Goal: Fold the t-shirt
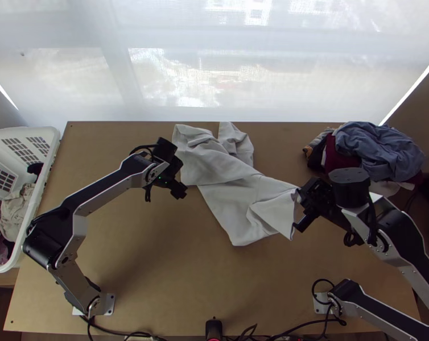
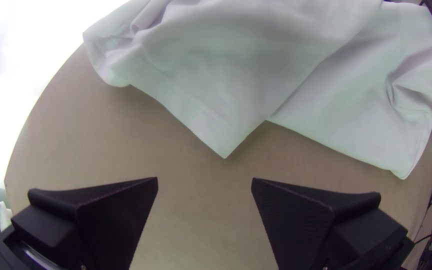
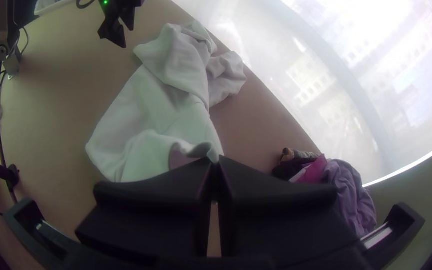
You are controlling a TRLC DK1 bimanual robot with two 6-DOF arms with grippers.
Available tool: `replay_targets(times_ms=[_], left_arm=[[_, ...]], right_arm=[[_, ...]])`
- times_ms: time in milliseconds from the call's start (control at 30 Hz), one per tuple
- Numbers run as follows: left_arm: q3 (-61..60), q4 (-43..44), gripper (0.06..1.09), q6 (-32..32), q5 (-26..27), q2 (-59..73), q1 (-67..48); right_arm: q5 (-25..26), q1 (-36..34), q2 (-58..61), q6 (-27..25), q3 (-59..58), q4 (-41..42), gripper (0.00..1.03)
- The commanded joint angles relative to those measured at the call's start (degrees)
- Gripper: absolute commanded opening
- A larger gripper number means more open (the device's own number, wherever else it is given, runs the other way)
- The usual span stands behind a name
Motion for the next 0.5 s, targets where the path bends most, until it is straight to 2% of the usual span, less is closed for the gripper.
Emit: replay_targets(times_ms=[0, 300, 467], left_arm=[[0.4, 2.4, 0.97, -2.2, -0.7, 4.5, -2.3], [3.8, 3.5, 0.94, -4.5, -0.7, 8.1, -2.3], [7.1, 3.4, 0.86, -5.0, -0.7, 10.3, -2.3]], right_arm=[[0.0, 0.3, -1.1, 0.3, 0.2, -1.2, 0.02], [0.0, 0.2, -1.5, 0.7, 0.3, -2.0, 0.02], [0.1, 0.2, -1.4, 0.7, 0.3, -2.0, 0.03]])
